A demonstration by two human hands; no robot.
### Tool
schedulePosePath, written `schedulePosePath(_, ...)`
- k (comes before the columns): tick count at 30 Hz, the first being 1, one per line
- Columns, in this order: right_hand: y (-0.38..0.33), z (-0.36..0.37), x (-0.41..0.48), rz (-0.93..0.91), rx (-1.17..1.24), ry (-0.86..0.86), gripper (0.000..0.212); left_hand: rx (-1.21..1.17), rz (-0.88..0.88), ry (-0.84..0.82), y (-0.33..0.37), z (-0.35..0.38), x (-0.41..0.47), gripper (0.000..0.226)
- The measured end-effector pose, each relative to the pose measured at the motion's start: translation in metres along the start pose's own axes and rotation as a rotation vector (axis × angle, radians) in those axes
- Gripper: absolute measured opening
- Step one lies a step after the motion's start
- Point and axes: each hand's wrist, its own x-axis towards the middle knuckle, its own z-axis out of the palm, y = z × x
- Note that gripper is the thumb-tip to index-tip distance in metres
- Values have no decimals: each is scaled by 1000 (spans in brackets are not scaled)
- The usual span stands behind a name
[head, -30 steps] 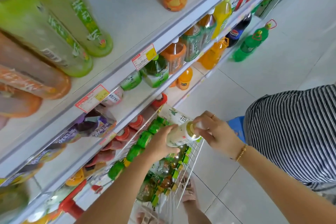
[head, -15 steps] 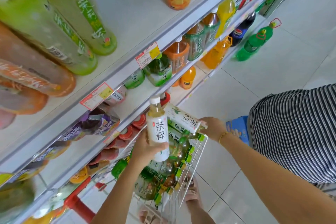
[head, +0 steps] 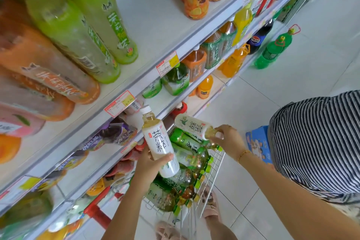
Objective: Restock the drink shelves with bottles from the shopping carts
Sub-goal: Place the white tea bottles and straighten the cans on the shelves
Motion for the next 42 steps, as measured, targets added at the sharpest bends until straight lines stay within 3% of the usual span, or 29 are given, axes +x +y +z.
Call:
schedulePosePath(3, -46, -24, -7, -124, -68, 13, 35, 57, 34, -24, 13, -10, -18, 63)
schedulePosePath(8, -108, -66, -47, -375, -390, -150, 33, 80, 121, -34, 49, -33, -59, 71)
schedulePosePath(12, -140, -105, -95, -533, -410, -122, 28, 48, 264, 1, 94, -59, -107, 70)
schedulePosePath(15, -179, -149, -135, -756, -338, -2, 17, 36, 396, 54, 132, -84, -153, 74)
schedulePosePath(18, -233, -201, -183, -970, -174, 156, 23, 75, 564, 166, 170, -113, -210, 65)
schedulePosePath(21, -288, -243, -234, -1118, 15, 289, 28, 80, 701, 256, 204, -148, -265, 76)
schedulePosePath(24, -329, -271, -275, -1242, 171, 400, 28, 30, 832, 377, 231, -178, -317, 73)
schedulePosePath(27, -365, -292, -298, -1304, 502, 302, 28, -8, 985, 472, 255, -197, -361, 68)
schedulePosePath(31, -414, -308, -326, -1465, 719, 257, 30, -53, 1152, 580, 281, -228, -415, 60)
schedulePosePath(36, -476, -309, -348, -1646, 727, 361, 36, -37, 1291, 736, 309, -257, -464, 61)
schedulePosePath(42, -547, -301, -360, -1757, 602, 536, 29, -57, 1365, 853, 351, -287, -477, 42)
